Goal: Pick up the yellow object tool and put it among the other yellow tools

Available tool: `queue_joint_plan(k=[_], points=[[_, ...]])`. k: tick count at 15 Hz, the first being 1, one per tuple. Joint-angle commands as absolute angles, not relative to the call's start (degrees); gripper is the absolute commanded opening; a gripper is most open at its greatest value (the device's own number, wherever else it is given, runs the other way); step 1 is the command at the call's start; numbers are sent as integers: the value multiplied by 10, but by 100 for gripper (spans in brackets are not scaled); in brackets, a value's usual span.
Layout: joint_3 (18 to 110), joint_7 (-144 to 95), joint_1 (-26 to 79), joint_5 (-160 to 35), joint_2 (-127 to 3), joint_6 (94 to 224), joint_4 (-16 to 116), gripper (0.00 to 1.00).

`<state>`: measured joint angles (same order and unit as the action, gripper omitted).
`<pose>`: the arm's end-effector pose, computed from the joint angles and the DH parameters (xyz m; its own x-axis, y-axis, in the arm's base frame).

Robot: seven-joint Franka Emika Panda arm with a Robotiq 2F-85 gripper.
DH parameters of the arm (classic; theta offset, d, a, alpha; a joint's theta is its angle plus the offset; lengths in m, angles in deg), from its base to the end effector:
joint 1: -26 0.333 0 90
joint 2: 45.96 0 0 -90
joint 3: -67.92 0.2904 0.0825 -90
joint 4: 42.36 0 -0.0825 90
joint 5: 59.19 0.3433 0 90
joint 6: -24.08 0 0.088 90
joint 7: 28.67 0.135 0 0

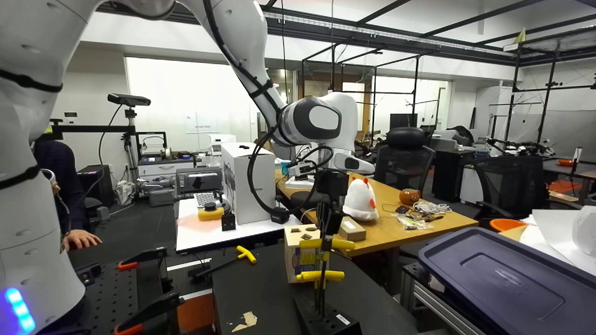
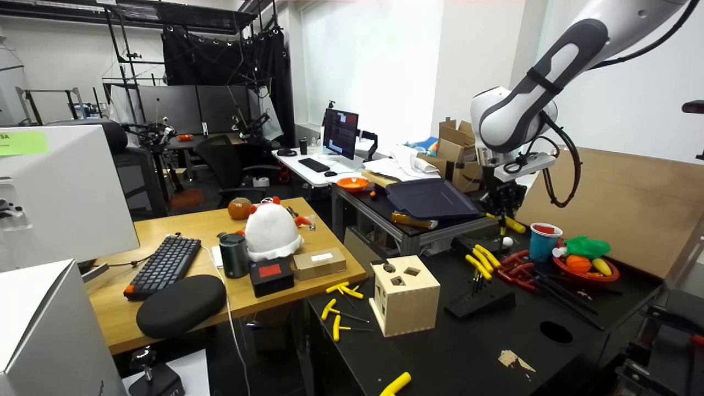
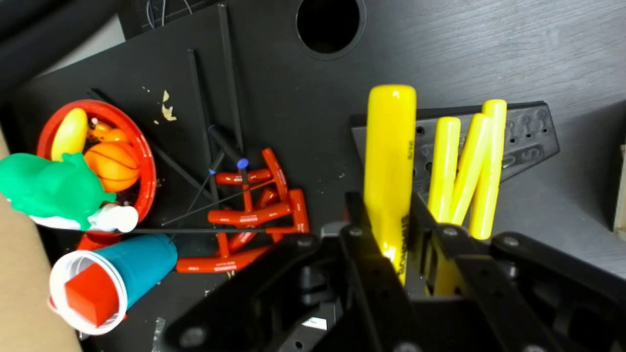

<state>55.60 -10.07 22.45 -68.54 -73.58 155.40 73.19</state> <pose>0.5172 -0.1564 0.1834 0.8762 -0.4619 -0.1375 -0.4198 -0.8717 0.2528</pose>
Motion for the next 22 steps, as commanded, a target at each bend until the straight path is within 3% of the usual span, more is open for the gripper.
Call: queue_joint_plan(k=[1, 22], points=[[561, -94, 223, -665, -724, 1536, 733, 6], [556, -93, 228, -648, -775, 1641, 731, 6]])
